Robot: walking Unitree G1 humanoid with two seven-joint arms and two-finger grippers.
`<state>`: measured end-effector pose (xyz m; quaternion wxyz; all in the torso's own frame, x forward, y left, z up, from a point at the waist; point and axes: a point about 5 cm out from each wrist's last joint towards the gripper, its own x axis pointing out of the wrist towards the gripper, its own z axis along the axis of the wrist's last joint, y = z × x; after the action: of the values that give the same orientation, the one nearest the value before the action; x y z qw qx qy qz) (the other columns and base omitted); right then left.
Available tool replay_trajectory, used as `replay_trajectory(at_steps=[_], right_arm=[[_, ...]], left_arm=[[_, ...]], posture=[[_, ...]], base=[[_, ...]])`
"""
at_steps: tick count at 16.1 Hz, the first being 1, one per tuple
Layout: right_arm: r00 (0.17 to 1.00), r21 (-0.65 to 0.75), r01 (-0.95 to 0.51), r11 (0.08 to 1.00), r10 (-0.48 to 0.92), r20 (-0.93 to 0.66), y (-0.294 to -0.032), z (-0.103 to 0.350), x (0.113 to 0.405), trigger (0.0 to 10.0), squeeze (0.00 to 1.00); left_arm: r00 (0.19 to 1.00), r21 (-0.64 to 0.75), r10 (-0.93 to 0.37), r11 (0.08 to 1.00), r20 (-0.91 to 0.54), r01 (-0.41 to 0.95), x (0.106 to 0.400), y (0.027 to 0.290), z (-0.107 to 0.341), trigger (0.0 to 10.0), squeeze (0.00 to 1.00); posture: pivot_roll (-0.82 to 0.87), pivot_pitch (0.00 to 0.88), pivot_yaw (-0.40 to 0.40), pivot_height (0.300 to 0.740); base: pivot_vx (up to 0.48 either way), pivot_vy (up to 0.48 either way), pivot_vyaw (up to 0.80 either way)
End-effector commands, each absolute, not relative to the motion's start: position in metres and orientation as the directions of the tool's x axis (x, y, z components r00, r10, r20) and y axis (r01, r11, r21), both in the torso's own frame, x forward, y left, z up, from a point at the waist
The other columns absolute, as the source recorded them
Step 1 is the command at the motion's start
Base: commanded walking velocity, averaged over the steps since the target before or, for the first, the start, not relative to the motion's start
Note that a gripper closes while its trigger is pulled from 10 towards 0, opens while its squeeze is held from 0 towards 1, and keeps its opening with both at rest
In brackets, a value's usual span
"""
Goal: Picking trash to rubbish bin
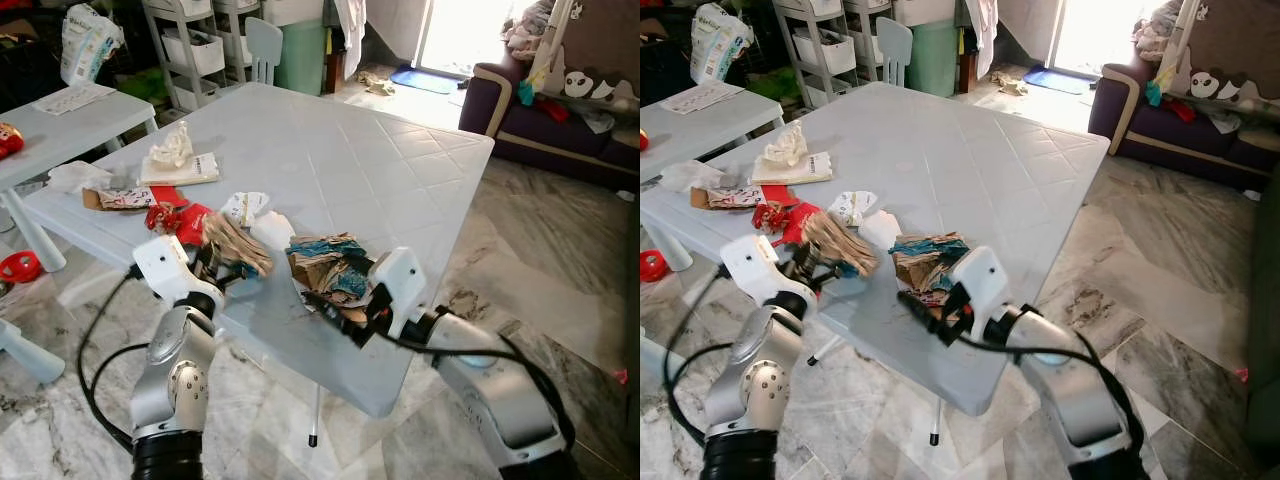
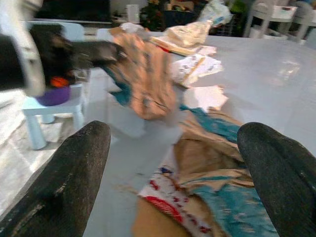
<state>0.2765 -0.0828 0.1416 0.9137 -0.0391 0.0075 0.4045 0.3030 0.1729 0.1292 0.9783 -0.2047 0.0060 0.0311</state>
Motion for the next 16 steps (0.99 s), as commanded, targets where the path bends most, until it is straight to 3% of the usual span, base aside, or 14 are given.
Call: replay_trajectory(at_steps=[1,4,7,10,13,14,15,16], right_arm=[[0.715,-0.057,-0.699,0.713,0.699,-0.018,-0.09,0.148,0.286,10.0,0.0],[0.804,-0.15,-0.595,0.79,0.586,-0.104,-0.1,0.136,0.306,10.0,0.0],[0.834,-0.136,-0.542,0.829,0.512,-0.203,-0.1,0.12,0.316,10.0,0.0],[0.813,-0.086,-0.526,0.846,0.471,-0.342,-0.095,0.096,0.321,10.0,0.0],[0.799,-0.065,-0.532,0.844,0.475,-0.368,-0.086,0.091,0.326,10.0,0.0],[0.796,-0.061,-0.536,0.842,0.48,-0.368,-0.083,0.091,0.327,7.3,0.0],[0.797,-0.053,-0.536,0.842,0.484,-0.362,-0.081,0.091,0.328,0.1,0.0],[0.798,-0.041,-0.534,0.844,0.487,-0.355,-0.08,0.091,0.328,0.0,0.0]], left_arm=[[0.998,-0.345,0.046,0.938,0.044,-0.028,0.302,0.171,0.142,0.0,0.0],[0.987,-0.146,-0.012,0.989,0.159,0.035,0.297,0.165,0.16,0.0,0.0],[0.988,-0.127,-0.023,0.991,0.153,0.043,0.293,0.163,0.157,0.0,0.0],[0.986,-0.099,-0.035,0.994,0.161,0.052,0.289,0.163,0.158,0.0,0.0],[0.986,-0.088,-0.04,0.995,0.162,0.054,0.287,0.165,0.159,0.0,0.0],[0.986,-0.086,-0.041,0.995,0.161,0.055,0.287,0.165,0.159,0.0,0.0],[0.986,-0.084,-0.041,0.995,0.159,0.055,0.287,0.166,0.159,0.0,0.0],[0.987,-0.084,-0.042,0.995,0.157,0.055,0.286,0.166,0.159,0.0,0.0]], posture=[[0.0,0.0,-0.052,0.74],[0.02,0.0,-0.054,0.74],[0.04,0.0,-0.052,0.74],[0.06,0.0,-0.049,0.74],[0.07,0.0,-0.043,0.74],[0.08,0.0,-0.041,0.74],[0.08,0.0,-0.038,0.74],[0.08,0.0,-0.037,0.74]], base=[[0.0,0.0,0.0],[0.0,0.0,0.0],[0.0,0.0,0.0],[0.0,0.0,0.0],[0.0,0.0,0.0],[0.0,0.0,0.0],[0.0,0.0,0.0],[0.0,0.0,0.0]])
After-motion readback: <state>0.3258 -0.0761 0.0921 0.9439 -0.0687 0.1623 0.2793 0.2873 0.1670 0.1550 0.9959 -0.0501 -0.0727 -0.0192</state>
